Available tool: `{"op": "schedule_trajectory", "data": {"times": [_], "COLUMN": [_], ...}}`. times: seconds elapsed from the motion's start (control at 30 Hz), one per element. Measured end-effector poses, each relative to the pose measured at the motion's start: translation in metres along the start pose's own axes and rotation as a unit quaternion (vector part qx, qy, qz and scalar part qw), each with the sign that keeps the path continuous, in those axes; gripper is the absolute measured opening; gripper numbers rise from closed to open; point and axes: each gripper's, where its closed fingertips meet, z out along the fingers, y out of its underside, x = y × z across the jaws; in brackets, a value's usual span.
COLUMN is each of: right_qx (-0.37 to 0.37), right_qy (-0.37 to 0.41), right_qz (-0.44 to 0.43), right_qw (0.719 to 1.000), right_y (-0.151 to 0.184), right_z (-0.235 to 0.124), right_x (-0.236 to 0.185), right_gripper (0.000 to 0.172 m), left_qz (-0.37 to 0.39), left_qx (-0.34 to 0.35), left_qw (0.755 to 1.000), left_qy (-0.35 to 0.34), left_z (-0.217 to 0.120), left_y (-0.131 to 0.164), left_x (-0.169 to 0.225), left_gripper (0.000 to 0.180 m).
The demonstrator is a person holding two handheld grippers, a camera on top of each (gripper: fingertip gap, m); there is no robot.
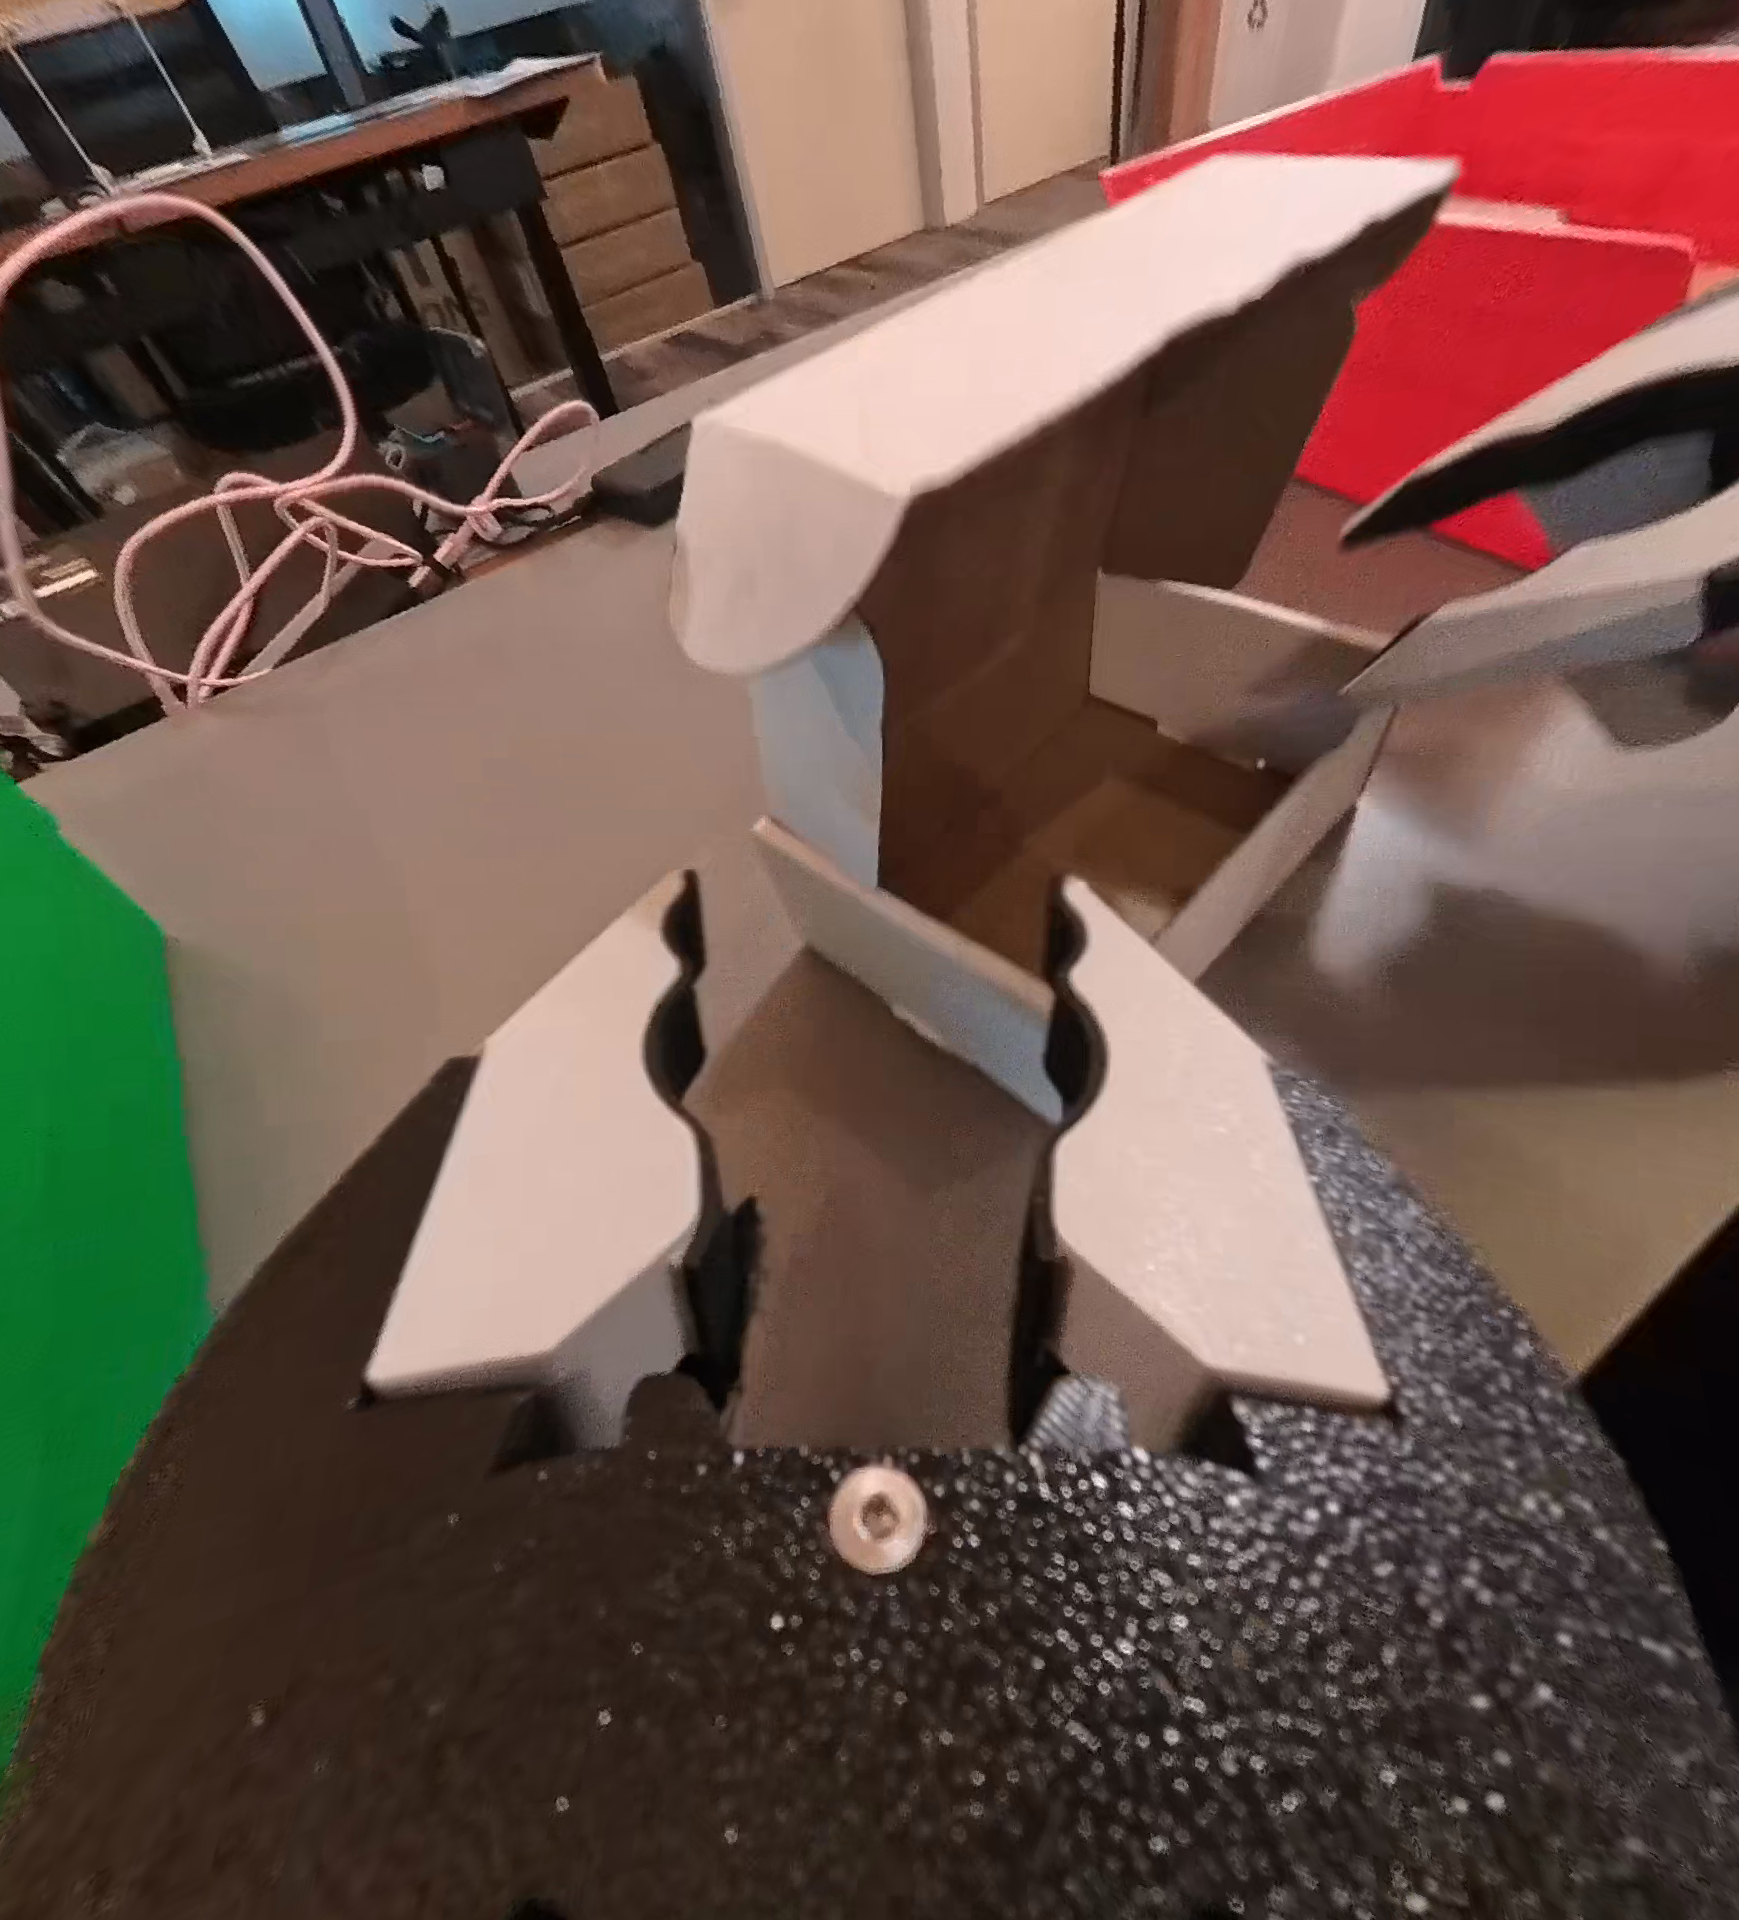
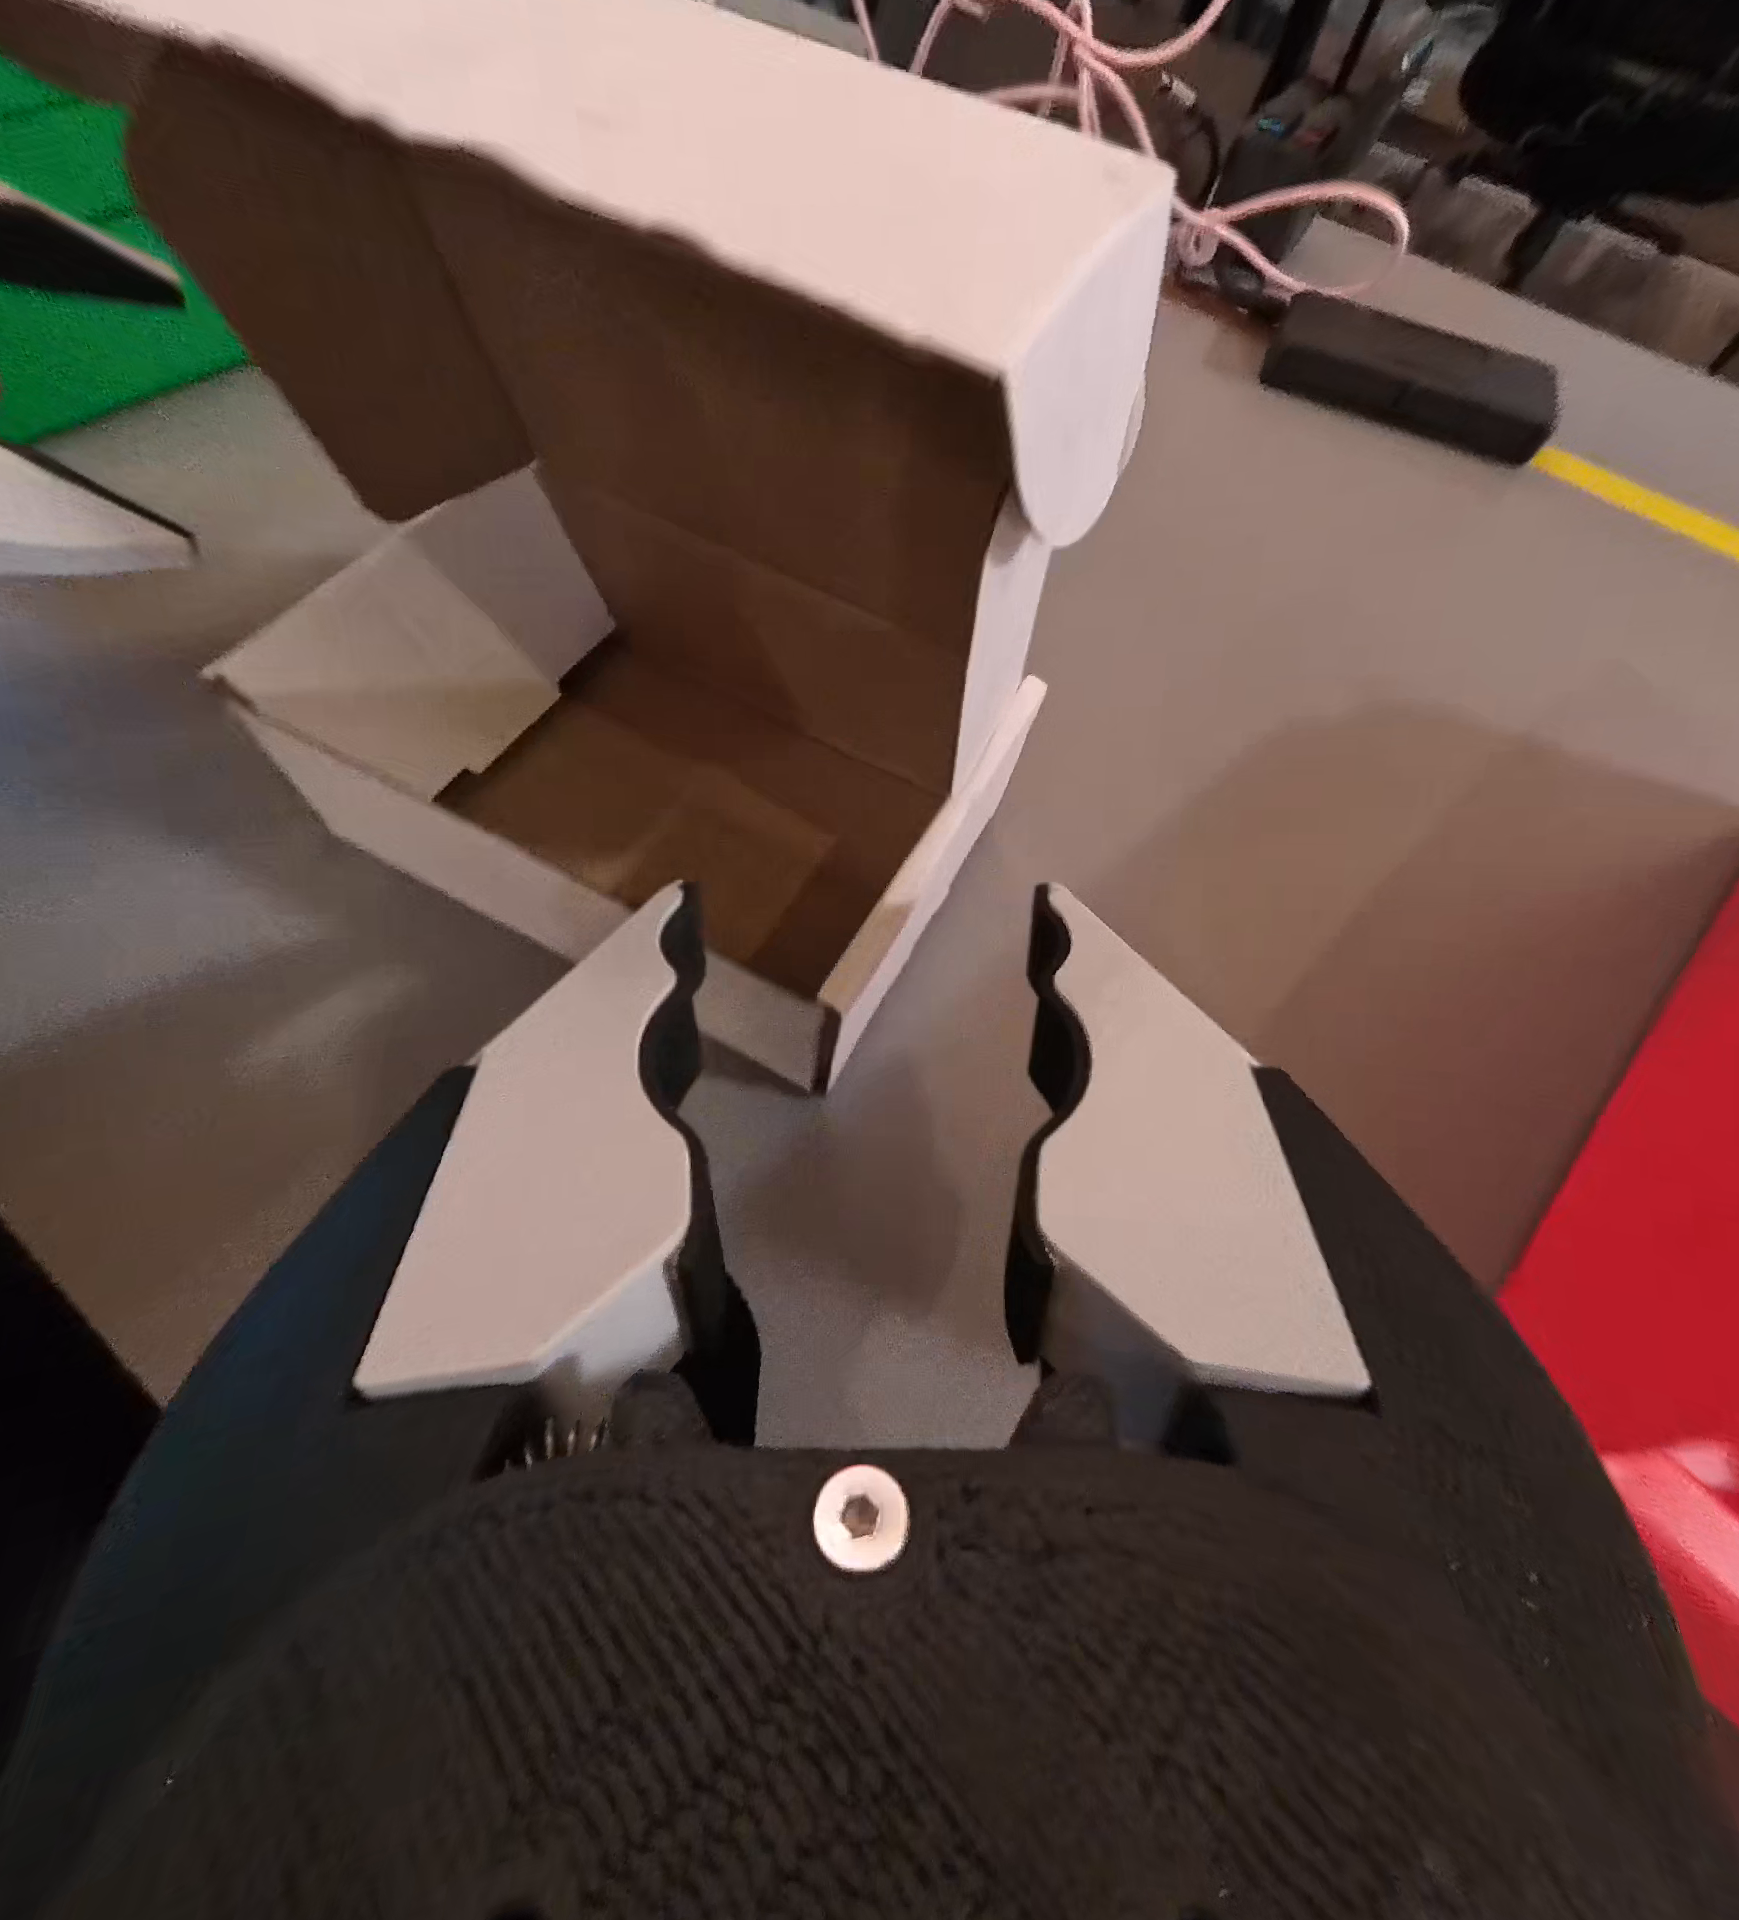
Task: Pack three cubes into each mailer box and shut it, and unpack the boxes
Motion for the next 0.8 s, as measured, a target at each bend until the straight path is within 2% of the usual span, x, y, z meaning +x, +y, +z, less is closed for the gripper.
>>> {"op": "schedule_trajectory", "data": {"times": [0.1, 0.2, 0.23, 0.33, 0.4, 0.5, 0.67, 0.8], "right_qx": [0.027, 0.073, 0.091, 0.128, 0.131, 0.118, 0.104, 0.09], "right_qy": [0.021, 0.057, 0.065, 0.077, 0.079, 0.086, 0.111, 0.113], "right_qz": [-0.061, -0.14, -0.17, -0.268, -0.334, -0.418, -0.517, -0.543], "right_qw": [0.998, 0.986, 0.979, 0.952, 0.93, 0.896, 0.843, 0.827], "right_y": [-0.003, -0.026, -0.037, -0.069, -0.084, -0.096, -0.106, -0.107], "right_z": [-0.024, -0.043, -0.047, -0.052, -0.047, -0.03, -0.009, 0.004], "right_x": [0.005, 0.009, 0.008, -0.007, -0.02, -0.034, -0.045, -0.044], "right_gripper": [0.065, 0.065, 0.065, 0.065, 0.067, 0.064, 0.042, 0.032], "left_qz": [0.032, 0.064, 0.068, 0.054, 0.056, 0.084, 0.111, 0.137], "left_qx": [0.02, 0.064, 0.068, 0.019, -0.027, -0.033, -0.054, -0.079], "left_qw": [0.999, 0.996, 0.995, 0.995, 0.991, 0.983, 0.967, 0.955], "left_qy": [-0.013, -0.02, -0.002, 0.079, 0.121, 0.158, 0.223, 0.25], "left_z": [-0.021, -0.029, -0.026, -0.003, 0.014, 0.033, 0.053, 0.066], "left_y": [0.002, -0.011, -0.013, 0.002, 0.02, 0.029, 0.041, 0.053], "left_x": [-0.004, -0.006, -0.001, 0.013, 0.018, 0.02, 0.027, 0.031], "left_gripper": [0.082, 0.09, 0.097, 0.139, 0.159, 0.159, 0.157, 0.147]}}
